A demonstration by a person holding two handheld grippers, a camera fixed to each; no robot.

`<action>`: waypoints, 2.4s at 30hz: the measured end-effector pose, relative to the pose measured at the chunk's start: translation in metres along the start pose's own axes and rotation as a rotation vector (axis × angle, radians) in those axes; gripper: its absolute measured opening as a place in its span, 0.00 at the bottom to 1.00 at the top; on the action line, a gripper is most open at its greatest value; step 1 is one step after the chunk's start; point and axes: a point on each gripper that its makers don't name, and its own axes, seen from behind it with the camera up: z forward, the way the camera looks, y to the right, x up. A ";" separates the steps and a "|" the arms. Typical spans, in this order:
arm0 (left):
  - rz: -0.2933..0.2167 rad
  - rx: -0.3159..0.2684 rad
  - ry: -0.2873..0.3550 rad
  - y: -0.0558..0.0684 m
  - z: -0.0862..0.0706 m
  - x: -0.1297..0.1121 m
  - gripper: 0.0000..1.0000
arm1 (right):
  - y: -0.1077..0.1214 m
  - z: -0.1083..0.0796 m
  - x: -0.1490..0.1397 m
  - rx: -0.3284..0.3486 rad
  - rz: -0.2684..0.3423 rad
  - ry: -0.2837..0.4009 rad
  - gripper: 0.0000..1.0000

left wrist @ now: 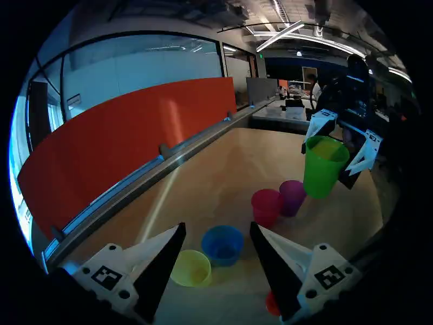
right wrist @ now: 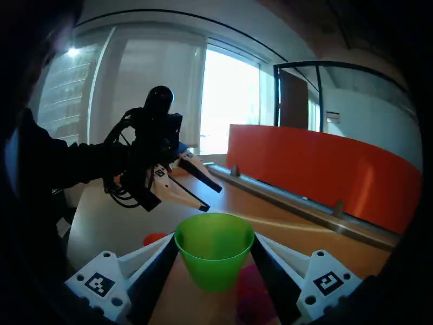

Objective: Pour water

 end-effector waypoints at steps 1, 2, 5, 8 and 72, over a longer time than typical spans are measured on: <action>-0.001 -0.003 -0.007 0.000 0.001 -0.002 0.88 | 0.000 -0.001 0.000 0.000 0.001 0.000 0.92; -0.001 -0.007 -0.013 0.001 0.002 -0.004 0.88 | 0.000 -0.002 0.000 -0.001 0.002 0.000 0.92; -0.001 -0.019 -0.032 0.002 0.004 -0.009 0.88 | -0.001 -0.005 -0.001 -0.001 0.002 0.000 0.92; 0.000 -0.032 -0.054 0.004 0.008 -0.015 0.88 | -0.002 -0.008 -0.002 -0.001 0.001 -0.001 0.92; 0.036 -0.143 -0.358 0.011 0.077 -0.077 0.88 | -0.002 -0.031 -0.023 0.013 0.039 0.008 0.92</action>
